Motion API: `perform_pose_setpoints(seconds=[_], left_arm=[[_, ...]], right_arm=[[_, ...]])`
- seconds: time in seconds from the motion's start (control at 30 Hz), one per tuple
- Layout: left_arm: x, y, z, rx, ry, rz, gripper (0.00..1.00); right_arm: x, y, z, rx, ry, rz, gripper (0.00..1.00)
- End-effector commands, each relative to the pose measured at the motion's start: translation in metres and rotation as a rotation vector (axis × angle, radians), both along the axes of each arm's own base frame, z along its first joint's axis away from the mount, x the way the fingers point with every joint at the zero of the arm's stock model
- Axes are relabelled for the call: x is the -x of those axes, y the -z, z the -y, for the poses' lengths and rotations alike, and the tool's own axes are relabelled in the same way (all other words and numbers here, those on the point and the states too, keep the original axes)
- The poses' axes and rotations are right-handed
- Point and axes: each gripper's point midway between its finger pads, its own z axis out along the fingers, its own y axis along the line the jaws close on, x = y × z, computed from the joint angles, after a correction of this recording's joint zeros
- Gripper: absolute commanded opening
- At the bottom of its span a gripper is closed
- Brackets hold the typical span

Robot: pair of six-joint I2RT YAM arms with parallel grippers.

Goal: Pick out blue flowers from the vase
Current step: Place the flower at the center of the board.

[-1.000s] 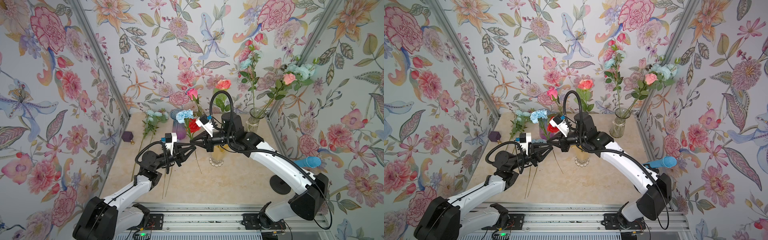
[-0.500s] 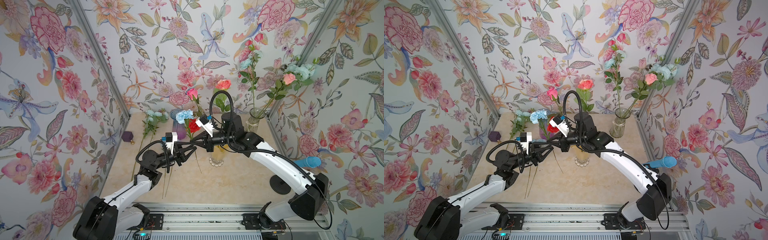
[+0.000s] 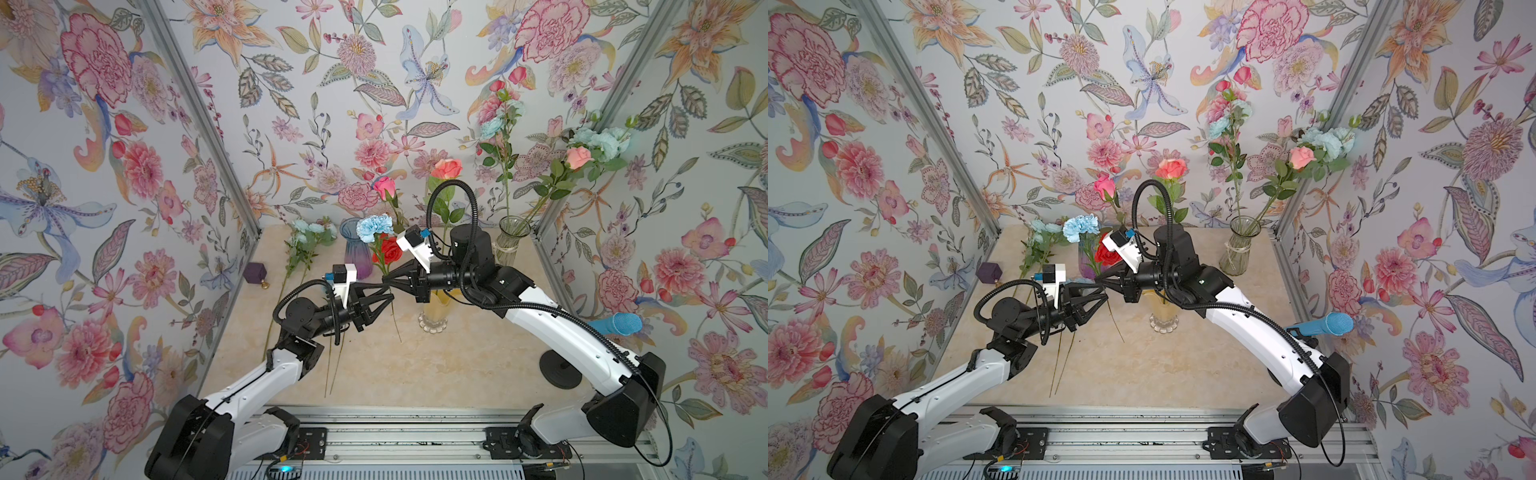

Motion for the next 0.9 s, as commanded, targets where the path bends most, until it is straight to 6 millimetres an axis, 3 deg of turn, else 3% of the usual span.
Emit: perform_pose_setpoints(seconds=[0.0,0.17,0.37,0.63,0.87], left_arm=[[0.003,-0.02,-0.004,0.034,0.005,0.055,0.41],[0.011,-0.03,-0.006,0.083,0.035,0.067,0.41],[0.01,-0.028,-0.005,0.083,0.039,0.057,0.4],[0.007,-0.026,-0.004,0.078,0.037,0.049,0.29],[0.007,-0.025,-0.003,0.081,0.046,0.044,0.27]], right_arm=[[0.002,-0.012,0.006,-0.035,0.005,0.026,0.03],[0.005,-0.011,0.004,-0.037,-0.018,0.021,0.04],[0.01,-0.012,0.001,-0.04,-0.036,0.027,0.04],[0.013,-0.014,-0.001,-0.045,-0.047,0.032,0.04],[0.019,-0.015,-0.008,-0.051,-0.072,0.032,0.04]])
